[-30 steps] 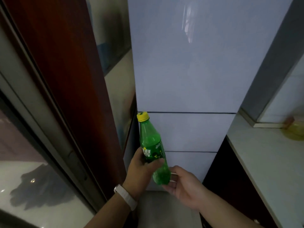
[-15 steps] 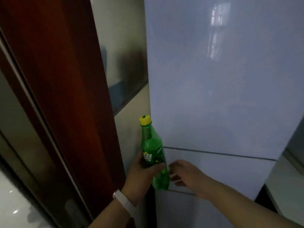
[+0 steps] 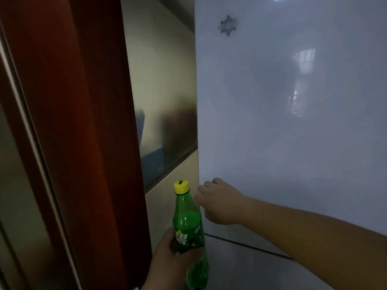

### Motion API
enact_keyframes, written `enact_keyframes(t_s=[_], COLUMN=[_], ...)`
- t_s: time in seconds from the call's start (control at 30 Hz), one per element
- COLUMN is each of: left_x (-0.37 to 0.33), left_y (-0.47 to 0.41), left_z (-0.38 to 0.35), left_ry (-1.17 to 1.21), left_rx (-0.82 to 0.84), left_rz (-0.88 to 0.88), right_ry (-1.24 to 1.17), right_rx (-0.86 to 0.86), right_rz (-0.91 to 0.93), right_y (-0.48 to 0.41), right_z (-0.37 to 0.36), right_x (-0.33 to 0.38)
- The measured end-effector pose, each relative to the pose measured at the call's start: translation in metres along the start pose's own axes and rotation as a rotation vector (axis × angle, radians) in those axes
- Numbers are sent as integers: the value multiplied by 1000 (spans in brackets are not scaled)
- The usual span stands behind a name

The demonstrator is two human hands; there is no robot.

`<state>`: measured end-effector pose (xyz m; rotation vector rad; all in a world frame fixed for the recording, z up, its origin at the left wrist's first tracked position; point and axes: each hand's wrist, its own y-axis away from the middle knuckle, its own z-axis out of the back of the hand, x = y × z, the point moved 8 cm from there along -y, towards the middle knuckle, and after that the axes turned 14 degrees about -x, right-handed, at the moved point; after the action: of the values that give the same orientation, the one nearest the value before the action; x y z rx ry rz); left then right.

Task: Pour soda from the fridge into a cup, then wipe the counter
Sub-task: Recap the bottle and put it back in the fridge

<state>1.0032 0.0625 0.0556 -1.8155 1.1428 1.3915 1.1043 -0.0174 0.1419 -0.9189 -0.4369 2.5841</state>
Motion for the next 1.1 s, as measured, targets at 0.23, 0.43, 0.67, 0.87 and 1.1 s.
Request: enact_keyframes(t_s=[0.23, 0.43, 0.67, 0.87, 1.1], left_x=[-11, -19, -24, -29, -31], left_y=[5, 7, 17, 18, 25], left_z=[11, 7, 2, 19, 31], left_ry=[-25, 26, 39, -62, -92], left_rx=[-61, -81, -83, -116, -59], left_rz=[-80, -63, -44, -93, -118], right_ry=[426, 644, 621, 603, 545], right_rx=[231, 354, 430, 384, 186], right_rz=[123, 155, 86, 117, 219], right_y=[-32, -46, -52, -48, -28], right_z=[-51, -62, -60, -55, -28], right_x=[-9, -21, -13, -1, 38])
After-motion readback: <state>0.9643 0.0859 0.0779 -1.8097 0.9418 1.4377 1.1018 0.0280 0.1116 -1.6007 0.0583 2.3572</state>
